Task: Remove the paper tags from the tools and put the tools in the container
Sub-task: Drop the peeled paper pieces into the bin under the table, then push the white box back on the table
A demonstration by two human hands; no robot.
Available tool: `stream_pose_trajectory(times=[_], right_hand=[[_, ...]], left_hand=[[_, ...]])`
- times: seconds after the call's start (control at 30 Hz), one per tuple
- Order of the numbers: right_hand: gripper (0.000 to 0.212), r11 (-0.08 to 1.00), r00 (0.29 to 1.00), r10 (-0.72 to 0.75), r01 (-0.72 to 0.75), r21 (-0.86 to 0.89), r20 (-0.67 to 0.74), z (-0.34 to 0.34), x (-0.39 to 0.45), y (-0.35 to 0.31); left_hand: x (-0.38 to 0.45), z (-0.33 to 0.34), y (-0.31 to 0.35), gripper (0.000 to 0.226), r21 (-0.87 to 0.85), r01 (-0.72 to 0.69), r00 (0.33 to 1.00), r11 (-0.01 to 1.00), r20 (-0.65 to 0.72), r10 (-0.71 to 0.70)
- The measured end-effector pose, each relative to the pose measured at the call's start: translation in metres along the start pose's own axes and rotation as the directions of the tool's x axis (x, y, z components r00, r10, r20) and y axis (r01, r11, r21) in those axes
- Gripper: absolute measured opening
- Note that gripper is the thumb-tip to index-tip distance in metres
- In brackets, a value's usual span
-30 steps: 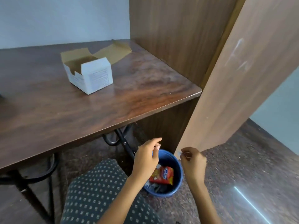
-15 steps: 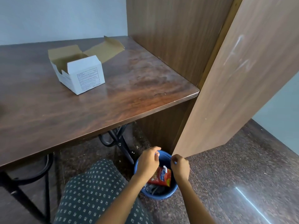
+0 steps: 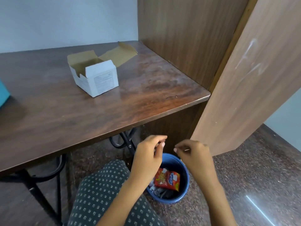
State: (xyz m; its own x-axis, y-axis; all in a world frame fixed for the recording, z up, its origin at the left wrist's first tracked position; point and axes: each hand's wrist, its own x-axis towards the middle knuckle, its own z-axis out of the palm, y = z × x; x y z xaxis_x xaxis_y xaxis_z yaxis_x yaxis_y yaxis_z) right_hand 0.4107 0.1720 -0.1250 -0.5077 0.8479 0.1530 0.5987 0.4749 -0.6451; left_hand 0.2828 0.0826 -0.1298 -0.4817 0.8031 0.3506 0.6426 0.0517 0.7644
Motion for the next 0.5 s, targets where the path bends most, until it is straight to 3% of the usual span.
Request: stream_pose_trajectory(times=[0.13, 0.27, 0.37, 0.5], right_hand=[[0.005, 0.964, 0.961, -0.249, 0.258, 0.068, -0.124, -0.033, 0.000, -0.072], [0.005, 0.876, 0.900, -0.376, 0.423, 0.233, -0.219, -0.026, 0.015, -0.136], [0.011, 0.863, 0.907, -0.366, 0.415, 0.288, -0.209, 0.004, 0.039, -0.171], [0.039, 0.935, 0.957, -0.279, 0.289, 0.204, -0.079, 0.043, 0.071, -0.196]], left_hand=[[0.001, -0.063, 0.033, 0.025, -0.049, -0.077, 0.976, 0.996, -0.207, 0.065], [0.005, -0.117, 0.035, 0.022, -0.060, -0.079, 0.911, 0.995, -0.409, 0.048], [0.012, -0.147, 0.023, 0.021, -0.043, -0.008, 0.847, 0.999, -0.532, -0.016], [0.029, -0.164, 0.004, 0.026, 0.017, 0.071, 0.779, 0.997, -0.625, -0.044]])
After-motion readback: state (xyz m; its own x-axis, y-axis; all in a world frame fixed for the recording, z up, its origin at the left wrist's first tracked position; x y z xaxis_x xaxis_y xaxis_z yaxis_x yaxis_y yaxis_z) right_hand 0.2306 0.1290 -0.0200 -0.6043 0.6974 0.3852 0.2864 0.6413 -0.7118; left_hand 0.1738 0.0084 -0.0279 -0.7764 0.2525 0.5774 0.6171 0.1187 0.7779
